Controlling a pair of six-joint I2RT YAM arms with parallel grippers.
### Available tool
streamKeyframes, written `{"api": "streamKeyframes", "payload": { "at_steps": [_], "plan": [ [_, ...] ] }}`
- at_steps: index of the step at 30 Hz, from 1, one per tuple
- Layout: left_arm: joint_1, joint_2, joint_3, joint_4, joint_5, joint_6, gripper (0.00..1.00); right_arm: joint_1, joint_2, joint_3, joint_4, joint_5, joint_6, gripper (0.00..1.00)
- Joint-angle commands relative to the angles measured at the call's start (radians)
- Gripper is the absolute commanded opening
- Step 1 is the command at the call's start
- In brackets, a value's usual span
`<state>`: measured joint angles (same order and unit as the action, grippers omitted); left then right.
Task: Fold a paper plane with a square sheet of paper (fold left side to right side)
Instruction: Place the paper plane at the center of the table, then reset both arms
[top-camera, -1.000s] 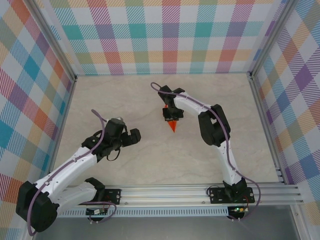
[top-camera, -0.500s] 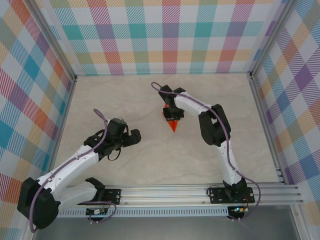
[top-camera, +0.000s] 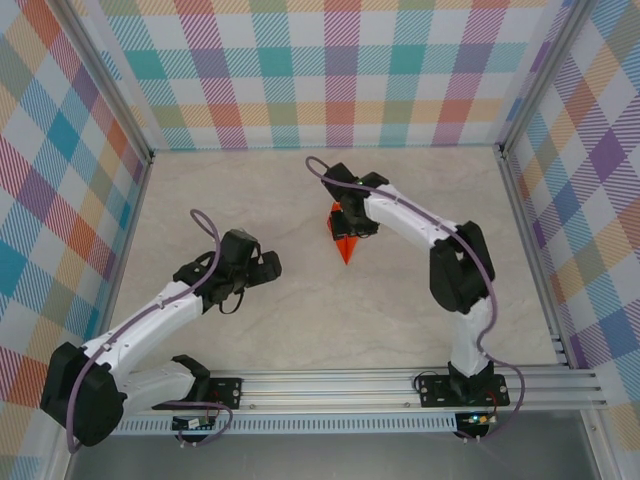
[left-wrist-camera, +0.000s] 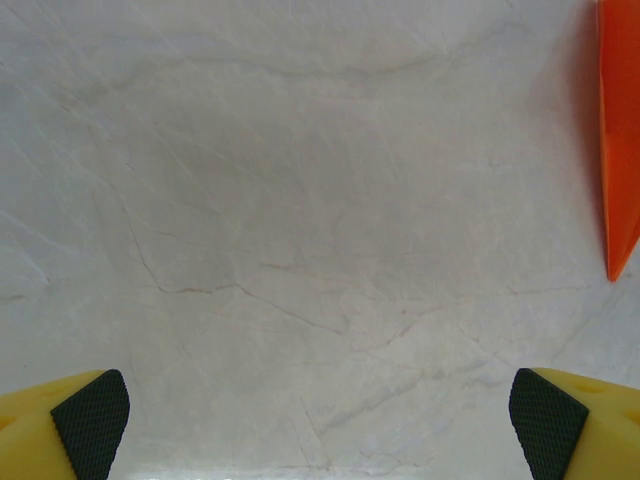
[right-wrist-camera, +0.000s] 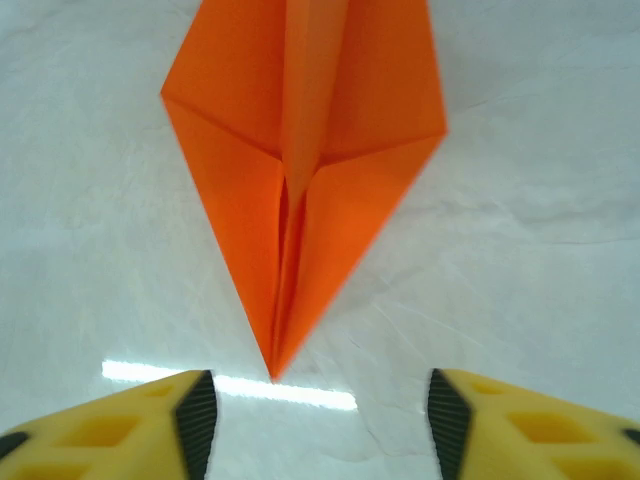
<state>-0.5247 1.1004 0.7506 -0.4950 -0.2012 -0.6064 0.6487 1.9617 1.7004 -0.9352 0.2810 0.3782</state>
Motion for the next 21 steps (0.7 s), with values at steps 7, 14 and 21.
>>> {"api": "streamKeyframes", "payload": {
  "at_steps": [7, 14, 21],
  "plan": [
    [0.061, -0.044, 0.026, 0.083, -0.434, 0.062, 1.00, -0.114, -0.508, -0.439, 0.293, 0.169, -0.150, 1.00],
    [0.076, -0.043, -0.159, 0.474, -0.612, 0.358, 1.00, -0.431, -0.821, -0.893, 0.717, 0.058, -0.177, 1.00],
    [0.184, -0.041, -0.268, 0.651, -0.508, 0.459, 1.00, -0.656, -0.774, -1.219, 1.255, -0.123, -0.271, 1.00]
  ]
}}
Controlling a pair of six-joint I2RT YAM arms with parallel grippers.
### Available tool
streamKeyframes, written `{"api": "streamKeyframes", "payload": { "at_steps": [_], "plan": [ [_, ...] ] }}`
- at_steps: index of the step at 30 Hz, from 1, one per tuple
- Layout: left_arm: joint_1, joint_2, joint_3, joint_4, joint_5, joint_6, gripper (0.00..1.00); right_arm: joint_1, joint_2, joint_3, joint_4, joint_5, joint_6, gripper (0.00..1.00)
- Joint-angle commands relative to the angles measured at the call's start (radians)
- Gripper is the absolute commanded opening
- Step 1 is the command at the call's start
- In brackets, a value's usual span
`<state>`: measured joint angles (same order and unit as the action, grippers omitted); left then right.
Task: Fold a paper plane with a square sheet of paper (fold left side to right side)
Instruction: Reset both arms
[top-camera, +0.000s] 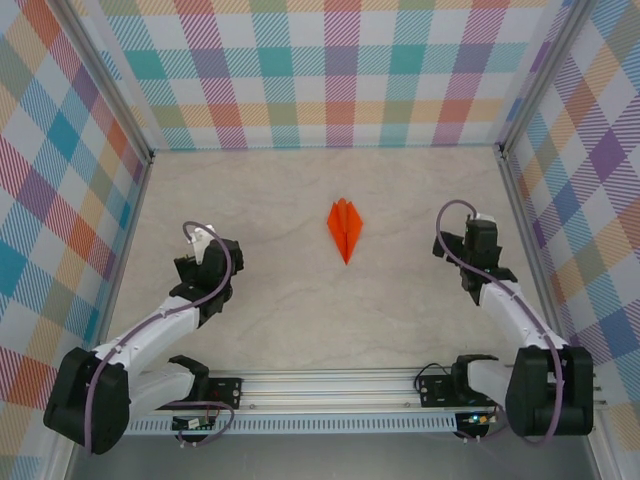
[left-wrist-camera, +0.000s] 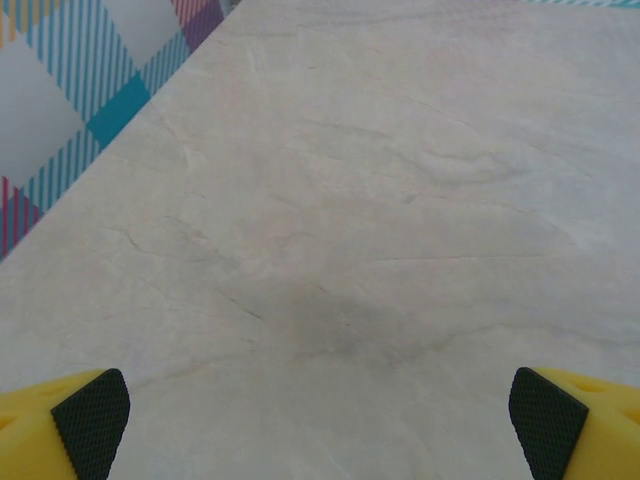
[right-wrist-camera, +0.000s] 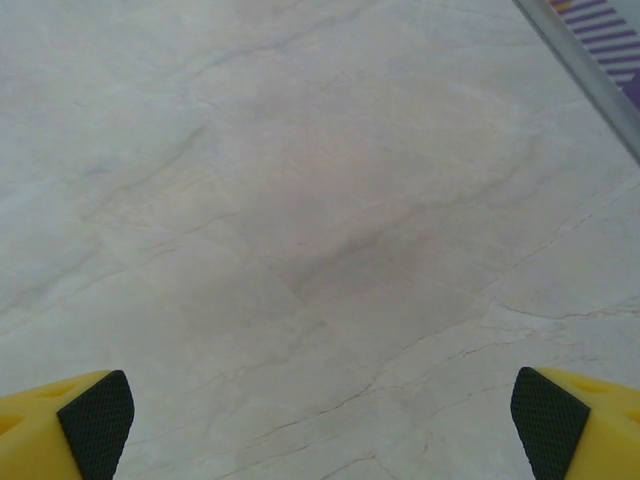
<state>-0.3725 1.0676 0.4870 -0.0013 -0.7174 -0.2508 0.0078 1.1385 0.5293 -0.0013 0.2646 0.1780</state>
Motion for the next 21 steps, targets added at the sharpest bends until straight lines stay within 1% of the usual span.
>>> {"api": "streamKeyframes", "payload": {
  "at_steps": [1, 3, 5, 6, 8, 10, 12, 13, 14, 15, 18, 21],
  "plan": [
    [0.038, -0.003, -0.020, 0.191, 0.006, 0.135, 1.00, -0.015, 0.094, -0.059, 0.372, -0.113, -0.085, 1.00],
    [0.060, 0.012, -0.047, 0.246, 0.023, 0.178, 1.00, -0.015, 0.155, -0.087, 0.481, -0.136, -0.092, 1.00],
    [0.083, 0.035, -0.095, 0.343, 0.079, 0.217, 1.00, -0.016, 0.203, -0.112, 0.591, -0.153, -0.089, 1.00],
    [0.092, 0.047, -0.118, 0.396, 0.112, 0.230, 1.00, -0.015, 0.210, -0.113, 0.611, -0.170, -0.095, 1.00],
    [0.109, 0.079, -0.180, 0.542, 0.195, 0.259, 1.00, -0.016, 0.242, -0.136, 0.720, -0.202, -0.116, 1.00],
    [0.121, 0.117, -0.215, 0.648, 0.250, 0.273, 1.00, -0.015, 0.300, -0.143, 0.778, -0.233, -0.127, 1.00],
    [0.129, 0.142, -0.212, 0.687, 0.291, 0.296, 1.00, -0.015, 0.374, -0.144, 0.846, -0.265, -0.141, 1.00],
    [0.134, 0.166, -0.219, 0.736, 0.298, 0.306, 1.00, -0.014, 0.393, -0.133, 0.851, -0.269, -0.142, 1.00],
    [0.138, 0.194, -0.221, 0.775, 0.305, 0.315, 1.00, -0.014, 0.378, -0.119, 0.795, -0.276, -0.147, 1.00],
    [0.145, 0.216, -0.219, 0.803, 0.314, 0.321, 1.00, -0.014, 0.389, -0.125, 0.831, -0.286, -0.151, 1.00],
    [0.172, 0.313, -0.208, 0.909, 0.379, 0.330, 1.00, -0.014, 0.385, -0.115, 0.802, -0.292, -0.153, 1.00],
    [0.205, 0.504, -0.190, 1.057, 0.411, 0.317, 1.00, -0.014, 0.386, -0.114, 0.799, -0.290, -0.155, 1.00]
  ]
}}
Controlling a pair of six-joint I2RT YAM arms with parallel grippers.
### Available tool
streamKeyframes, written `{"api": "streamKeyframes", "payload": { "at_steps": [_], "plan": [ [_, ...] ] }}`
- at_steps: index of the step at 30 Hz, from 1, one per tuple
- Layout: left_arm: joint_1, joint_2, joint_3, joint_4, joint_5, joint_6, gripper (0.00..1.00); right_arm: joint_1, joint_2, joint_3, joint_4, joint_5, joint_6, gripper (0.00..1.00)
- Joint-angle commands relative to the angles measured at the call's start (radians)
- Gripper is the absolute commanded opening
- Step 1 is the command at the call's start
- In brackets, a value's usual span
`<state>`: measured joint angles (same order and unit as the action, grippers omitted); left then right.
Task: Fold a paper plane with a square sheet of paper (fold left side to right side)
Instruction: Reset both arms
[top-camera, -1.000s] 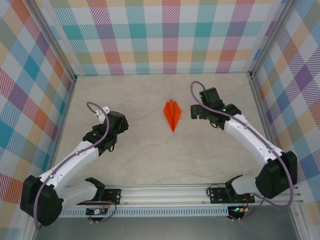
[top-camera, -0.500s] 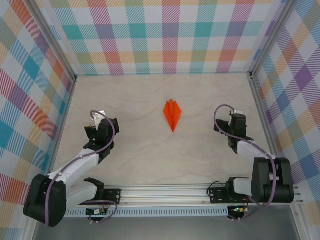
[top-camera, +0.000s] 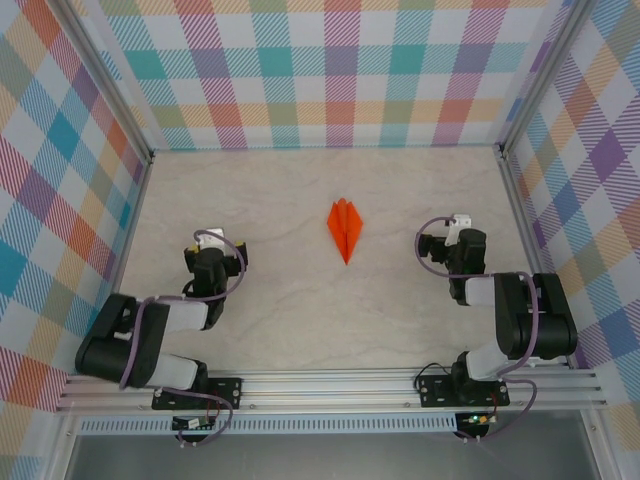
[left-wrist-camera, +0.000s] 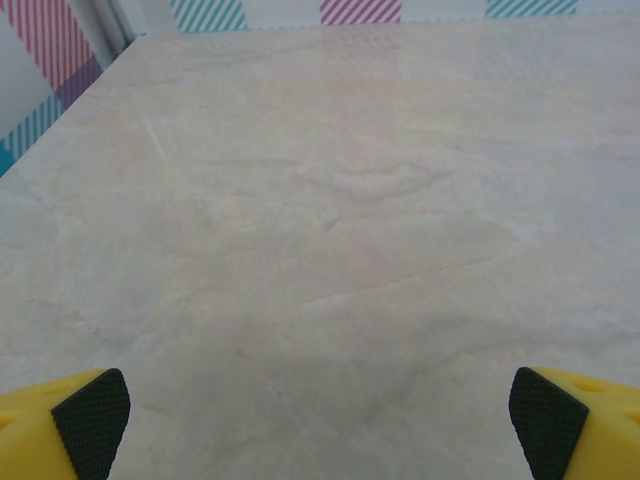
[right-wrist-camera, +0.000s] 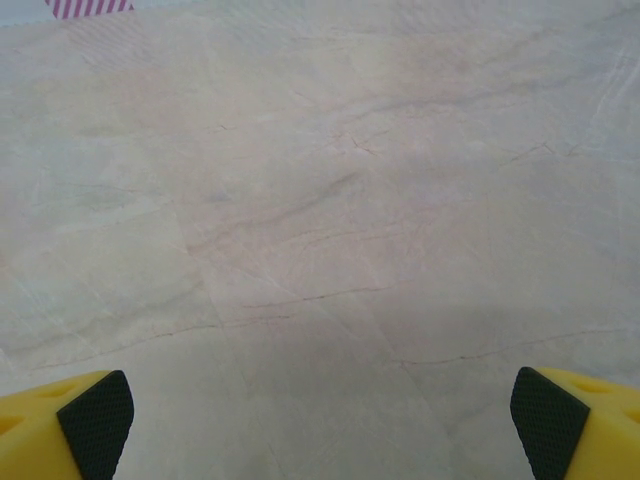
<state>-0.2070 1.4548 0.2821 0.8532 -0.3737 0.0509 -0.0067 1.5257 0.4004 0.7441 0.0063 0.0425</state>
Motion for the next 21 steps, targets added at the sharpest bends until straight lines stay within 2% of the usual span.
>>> {"api": "streamKeyframes", "payload": {
  "at_steps": [1, 2, 4, 6, 21],
  "plan": [
    [0.041, 0.133, 0.027, 0.225, 0.059, 0.021, 1.00, 0.001, -0.002, 0.014, 0.059, -0.032, -0.019, 1.00],
    [0.044, 0.095, 0.051, 0.113, 0.064, 0.004, 1.00, 0.001, -0.002, 0.015, 0.055, -0.032, -0.020, 1.00],
    [0.049, 0.120, 0.087, 0.076, 0.008, -0.022, 1.00, 0.001, -0.001, 0.014, 0.055, -0.032, -0.022, 1.00],
    [0.091, 0.106, 0.113, -0.003, 0.048, -0.064, 1.00, 0.004, -0.002, 0.015, 0.053, -0.032, -0.023, 1.00],
    [0.102, 0.107, 0.109, 0.006, 0.060, -0.070, 1.00, 0.005, -0.001, 0.024, 0.040, -0.048, -0.030, 1.00]
  ]
}}
